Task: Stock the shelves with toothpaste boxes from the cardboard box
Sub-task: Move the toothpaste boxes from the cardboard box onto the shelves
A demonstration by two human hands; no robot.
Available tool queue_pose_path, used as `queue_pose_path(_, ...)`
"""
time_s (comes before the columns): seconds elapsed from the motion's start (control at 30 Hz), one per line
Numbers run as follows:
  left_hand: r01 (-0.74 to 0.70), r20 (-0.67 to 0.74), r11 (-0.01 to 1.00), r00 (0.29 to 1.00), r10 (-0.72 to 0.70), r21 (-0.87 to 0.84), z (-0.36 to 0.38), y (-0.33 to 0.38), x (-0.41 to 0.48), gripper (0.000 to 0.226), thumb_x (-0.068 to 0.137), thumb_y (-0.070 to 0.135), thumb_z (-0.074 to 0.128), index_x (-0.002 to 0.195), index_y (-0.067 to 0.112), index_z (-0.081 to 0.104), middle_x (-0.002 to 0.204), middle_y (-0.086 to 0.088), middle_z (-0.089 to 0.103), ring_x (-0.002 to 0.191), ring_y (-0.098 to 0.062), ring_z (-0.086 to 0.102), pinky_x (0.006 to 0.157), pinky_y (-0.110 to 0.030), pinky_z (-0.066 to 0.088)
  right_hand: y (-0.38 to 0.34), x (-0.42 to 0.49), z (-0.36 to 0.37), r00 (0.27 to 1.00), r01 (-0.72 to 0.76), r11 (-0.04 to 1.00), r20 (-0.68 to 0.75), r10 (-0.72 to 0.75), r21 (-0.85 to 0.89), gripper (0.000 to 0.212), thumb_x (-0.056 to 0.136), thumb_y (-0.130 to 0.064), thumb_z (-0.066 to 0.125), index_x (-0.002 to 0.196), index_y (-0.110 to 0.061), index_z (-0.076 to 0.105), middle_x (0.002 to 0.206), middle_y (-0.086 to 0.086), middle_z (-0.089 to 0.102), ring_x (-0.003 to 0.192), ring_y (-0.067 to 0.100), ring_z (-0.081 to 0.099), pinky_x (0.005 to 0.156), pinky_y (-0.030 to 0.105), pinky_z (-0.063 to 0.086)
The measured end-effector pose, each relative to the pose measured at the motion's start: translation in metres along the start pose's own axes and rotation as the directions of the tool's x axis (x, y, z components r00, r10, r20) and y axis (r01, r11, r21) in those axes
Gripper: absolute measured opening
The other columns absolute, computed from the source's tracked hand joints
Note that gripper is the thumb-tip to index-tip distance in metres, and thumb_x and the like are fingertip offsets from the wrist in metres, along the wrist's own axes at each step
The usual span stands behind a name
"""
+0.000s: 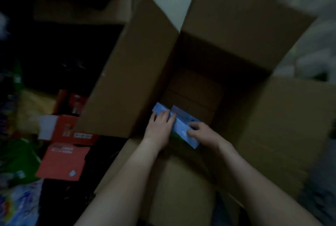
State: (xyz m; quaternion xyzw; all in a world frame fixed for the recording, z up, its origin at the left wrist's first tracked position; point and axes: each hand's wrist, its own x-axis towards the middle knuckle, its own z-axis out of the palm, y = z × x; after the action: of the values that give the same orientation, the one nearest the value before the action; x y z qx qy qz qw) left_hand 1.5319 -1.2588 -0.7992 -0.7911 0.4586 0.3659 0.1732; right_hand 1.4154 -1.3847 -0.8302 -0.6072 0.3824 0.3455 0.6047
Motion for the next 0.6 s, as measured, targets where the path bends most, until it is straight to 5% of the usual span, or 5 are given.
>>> queue_pose_path(0.1,-0.003,-0.205,0.999,0.979,0.011,0.036,-0.072,-0.005,-0.083,0.064,0.091,0.019,0.051,0.148,0.015,0.024,0.154,-0.011,0.025,0.145,-0.023,0.02,0.117,-0.05,0.003,-0.069,-0.107,-0.018,0.997,0.045,0.987,0.056,-0.054,0.152,0.016,0.092,-0.014,0.052,0.098,-0.021,0.065,0.096,0.004,0.063,0.083,0.015,0.06,0.076,0.028,0.048)
queue_pose_path(0.17,-0.071,-0.375,0.996,0.924,0.082,0.045,-0.125,-0.015,-0.142,0.064,0.069,0.024,0.075,0.127,0.015,0.048,0.129,-0.01,0.055,0.127,-0.026,0.049,0.111,-0.052,0.026,-0.113,-0.175,-0.022,0.993,0.041,0.97,0.1,-0.066,0.238,0.019,0.087,-0.017,0.059,0.105,-0.017,0.064,0.093,0.003,0.062,0.082,0.015,0.059,0.074,0.03,0.048)
queue_pose_path(0.23,-0.158,-0.449,0.987,0.881,0.149,0.018,-0.165,-0.029,-0.2,0.069,0.05,0.028,0.081,0.111,0.017,0.05,0.1,-0.005,0.064,0.097,-0.025,0.065,0.095,-0.042,0.042,-0.152,-0.235,-0.022,0.983,0.075,0.944,0.135,-0.124,0.322,0.041,0.072,-0.024,0.067,0.111,-0.012,0.064,0.091,0.008,0.064,0.079,0.02,0.06,0.065,0.032,0.049)
queue_pose_path(0.4,-0.076,-0.369,0.906,0.925,-0.093,-0.417,-0.243,-0.051,-0.349,0.039,0.081,0.039,0.064,0.117,0.027,0.058,0.1,0.003,0.065,0.089,-0.017,0.062,0.075,-0.028,0.043,-0.244,-0.352,-0.01,0.919,0.319,0.876,0.107,-0.378,0.361,0.032,0.09,-0.031,0.053,0.112,-0.011,0.062,0.104,0.008,0.063,0.093,0.02,0.063,0.069,0.029,0.052)
queue_pose_path(0.6,-0.042,-0.187,0.473,0.946,-0.264,-0.88,-0.275,-0.088,-0.47,0.04,0.09,0.063,0.045,0.09,0.026,0.059,0.08,0.01,0.057,0.069,-0.003,0.054,0.063,-0.022,0.038,-0.343,-0.414,0.046,0.797,0.549,0.8,0.139,-0.588,0.242,0.013,0.091,-0.023,0.06,0.101,-0.015,0.06,0.094,0.008,0.066,0.08,0.017,0.064,0.063,0.027,0.052)
